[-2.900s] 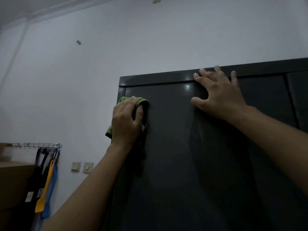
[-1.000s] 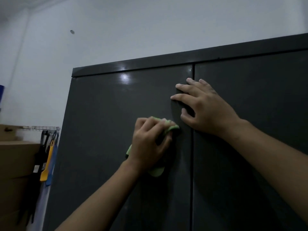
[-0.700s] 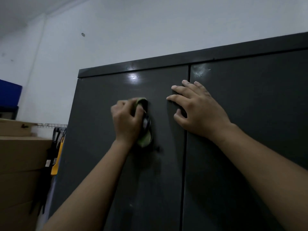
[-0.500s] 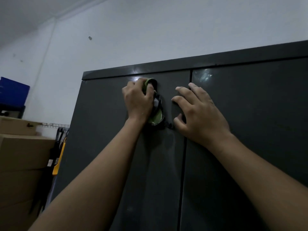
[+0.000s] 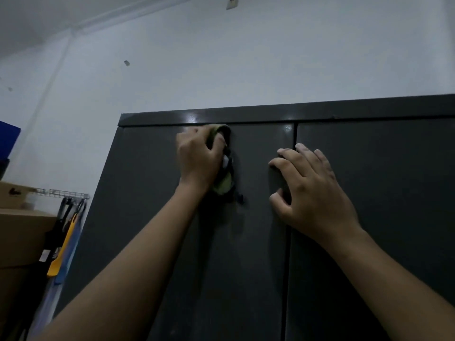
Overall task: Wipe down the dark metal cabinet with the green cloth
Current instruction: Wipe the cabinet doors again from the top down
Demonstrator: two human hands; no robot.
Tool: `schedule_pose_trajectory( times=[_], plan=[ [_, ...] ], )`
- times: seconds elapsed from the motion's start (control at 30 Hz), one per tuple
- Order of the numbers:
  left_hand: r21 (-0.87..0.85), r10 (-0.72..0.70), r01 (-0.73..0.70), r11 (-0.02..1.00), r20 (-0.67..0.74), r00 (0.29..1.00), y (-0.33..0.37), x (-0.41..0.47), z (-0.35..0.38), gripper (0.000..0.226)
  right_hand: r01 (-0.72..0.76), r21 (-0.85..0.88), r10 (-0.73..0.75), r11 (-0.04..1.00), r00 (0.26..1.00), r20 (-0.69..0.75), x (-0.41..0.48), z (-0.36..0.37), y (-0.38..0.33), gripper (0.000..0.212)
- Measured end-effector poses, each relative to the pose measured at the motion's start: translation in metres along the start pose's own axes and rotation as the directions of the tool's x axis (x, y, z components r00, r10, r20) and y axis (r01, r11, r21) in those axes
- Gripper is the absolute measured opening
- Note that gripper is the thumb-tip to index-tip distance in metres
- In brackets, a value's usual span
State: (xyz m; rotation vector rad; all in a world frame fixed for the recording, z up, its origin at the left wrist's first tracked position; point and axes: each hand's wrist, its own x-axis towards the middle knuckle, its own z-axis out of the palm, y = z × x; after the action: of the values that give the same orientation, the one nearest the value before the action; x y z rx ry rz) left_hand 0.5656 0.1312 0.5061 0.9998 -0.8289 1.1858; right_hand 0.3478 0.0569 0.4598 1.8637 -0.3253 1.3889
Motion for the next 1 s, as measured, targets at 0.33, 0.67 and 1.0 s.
schedule_pose_trajectory(
  times=[0.33, 0.67, 1.0],
  plan=[
    [-0.270, 0.585, -0.528, 0.805, 0.217, 0.781, -0.029, -0.115, -0.052, 0.028, -0.253, 0.141, 0.262, 0.957, 0.964, -0.054, -0.004, -0.010, -0.008, 0.060],
    [-0.287, 0.275, -0.226, 0.931, 0.143, 0.951, 0.029, -0.010, 0.012, 0.023, -0.449, -0.071, 0.453, 0.891, 0.864, 0.220, -0.061, -0.041, -0.019, 0.072],
    [-0.467, 0.552, -0.403, 0.787, 0.240, 0.799, 0.076, -0.074, 0.005, 0.023, -0.429, 0.004, 0.414, 0.903, 0.874, 0.256, -0.080, -0.082, -0.014, 0.048]
  ],
)
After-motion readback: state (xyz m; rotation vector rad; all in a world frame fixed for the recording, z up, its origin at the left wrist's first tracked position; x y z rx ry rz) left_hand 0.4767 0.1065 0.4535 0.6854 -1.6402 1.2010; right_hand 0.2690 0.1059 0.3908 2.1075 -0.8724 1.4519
